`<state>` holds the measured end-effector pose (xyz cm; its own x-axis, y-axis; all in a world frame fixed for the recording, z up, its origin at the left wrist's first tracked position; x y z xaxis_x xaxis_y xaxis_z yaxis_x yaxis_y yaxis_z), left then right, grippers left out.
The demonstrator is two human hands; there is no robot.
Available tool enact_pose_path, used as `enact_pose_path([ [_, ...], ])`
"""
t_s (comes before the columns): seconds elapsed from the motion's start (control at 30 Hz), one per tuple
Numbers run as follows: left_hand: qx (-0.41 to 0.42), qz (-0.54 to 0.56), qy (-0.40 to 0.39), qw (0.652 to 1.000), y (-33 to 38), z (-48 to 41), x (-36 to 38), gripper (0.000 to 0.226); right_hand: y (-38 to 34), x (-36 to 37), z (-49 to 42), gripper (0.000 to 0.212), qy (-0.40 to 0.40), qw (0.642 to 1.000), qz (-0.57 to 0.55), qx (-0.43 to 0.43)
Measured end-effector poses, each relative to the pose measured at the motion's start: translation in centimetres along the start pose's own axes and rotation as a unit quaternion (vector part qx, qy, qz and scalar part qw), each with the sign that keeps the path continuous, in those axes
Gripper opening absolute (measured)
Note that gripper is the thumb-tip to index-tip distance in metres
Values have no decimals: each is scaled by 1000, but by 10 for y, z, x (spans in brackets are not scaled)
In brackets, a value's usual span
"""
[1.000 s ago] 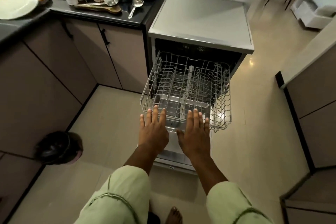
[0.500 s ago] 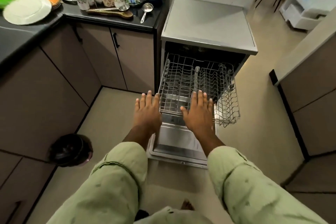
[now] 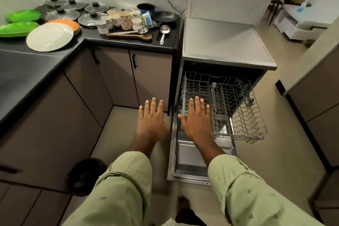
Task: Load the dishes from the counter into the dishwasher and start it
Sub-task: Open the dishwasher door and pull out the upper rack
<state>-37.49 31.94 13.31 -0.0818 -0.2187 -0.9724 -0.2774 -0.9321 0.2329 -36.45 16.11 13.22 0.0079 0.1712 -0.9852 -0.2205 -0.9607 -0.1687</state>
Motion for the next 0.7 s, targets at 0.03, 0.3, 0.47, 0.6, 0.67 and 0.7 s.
enact_pose_path([
  [0.03, -2, -1, 1, 1000, -10, -2, -1, 71, -8, 1, -4, 78, 1, 1000, -1, -1],
  [0.3, -32, -17, 12, 999, -76, -30, -12, 70, -78, 13, -49, 77, 1, 999, -11, -30],
  [0.47, -58, -30, 24, 998, -120, -66, -26, 69, -126, 20, -96, 77, 4, 998, -31, -54],
  [0.6, -64, -40, 27, 997, -147, -106, -39, 72, -155, 22, -140, 77, -3, 997, -47, -67],
  [0.67, -69, -36, 34, 996, -158, -127, -45, 74, -166, 24, -162, 77, -2, 996, -47, -73],
  [0.7, -73, -35, 37, 996, -162, -136, -47, 74, -170, 25, -172, 77, -2, 996, -46, -76],
])
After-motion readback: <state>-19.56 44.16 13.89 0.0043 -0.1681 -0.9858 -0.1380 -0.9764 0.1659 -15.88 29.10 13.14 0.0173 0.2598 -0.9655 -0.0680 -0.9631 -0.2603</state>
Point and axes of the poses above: each hand's wrist, its own z-axis away from the middle knuckle, its own x-axis out of the palm, y = z × x, the point moved 3 cm from there along -z, towards the middle knuckle, and after that the axes turned 12 degrees about x, right-handed, at the moved point
